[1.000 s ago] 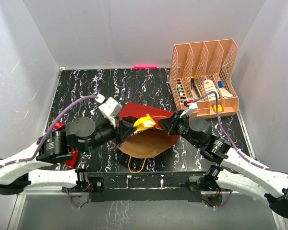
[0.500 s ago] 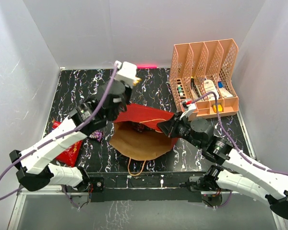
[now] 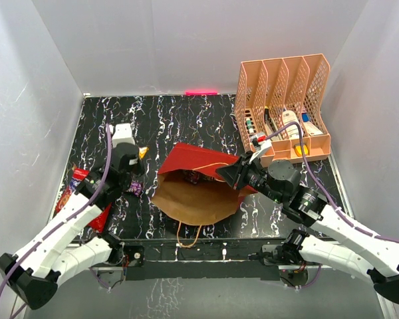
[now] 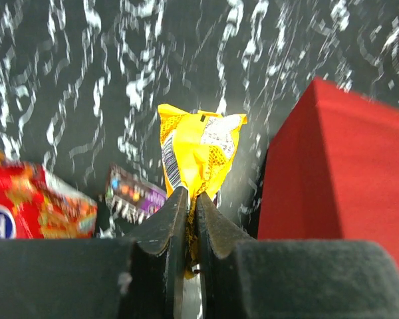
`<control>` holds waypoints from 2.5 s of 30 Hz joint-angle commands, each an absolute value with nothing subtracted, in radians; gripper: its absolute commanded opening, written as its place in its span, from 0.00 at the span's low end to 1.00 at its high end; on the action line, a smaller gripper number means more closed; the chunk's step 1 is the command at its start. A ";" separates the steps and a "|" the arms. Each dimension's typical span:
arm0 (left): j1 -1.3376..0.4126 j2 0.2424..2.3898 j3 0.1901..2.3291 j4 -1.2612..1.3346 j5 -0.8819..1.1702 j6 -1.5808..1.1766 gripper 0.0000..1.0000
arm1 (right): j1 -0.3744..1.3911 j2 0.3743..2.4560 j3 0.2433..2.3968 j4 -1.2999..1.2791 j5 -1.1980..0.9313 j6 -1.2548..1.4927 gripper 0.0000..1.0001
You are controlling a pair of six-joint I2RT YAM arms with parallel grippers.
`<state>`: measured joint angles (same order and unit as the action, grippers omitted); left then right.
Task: Take the snacks out of the paper bag
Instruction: Place the snack at the center of the board, then take out the snack from the paper bag.
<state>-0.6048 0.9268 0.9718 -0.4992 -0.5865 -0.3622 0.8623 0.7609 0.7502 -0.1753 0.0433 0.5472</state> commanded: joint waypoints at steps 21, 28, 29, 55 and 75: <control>-0.599 0.811 0.522 -0.593 -0.786 -1.108 0.10 | 0.863 0.737 0.748 -0.027 0.023 0.574 0.07; -0.598 0.762 0.529 -0.638 -0.744 -1.110 0.58 | 0.864 0.817 0.795 -0.013 -0.184 0.551 0.07; -0.599 0.747 0.541 -0.648 -0.732 -1.105 0.65 | 0.864 0.836 0.799 -0.003 -0.217 0.551 0.07; -0.598 0.513 0.727 -0.034 0.346 -0.797 0.90 | 0.863 0.850 0.840 -0.011 -0.137 0.566 0.07; -1.072 0.735 0.667 0.046 0.272 -0.375 0.85 | 0.863 0.847 0.825 -0.003 -0.101 0.566 0.07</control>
<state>-0.8894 0.7303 0.6861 0.1635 0.5808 -0.6041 0.8631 0.8589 0.8207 -0.0704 -0.1249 0.5739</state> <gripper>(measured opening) 0.853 0.077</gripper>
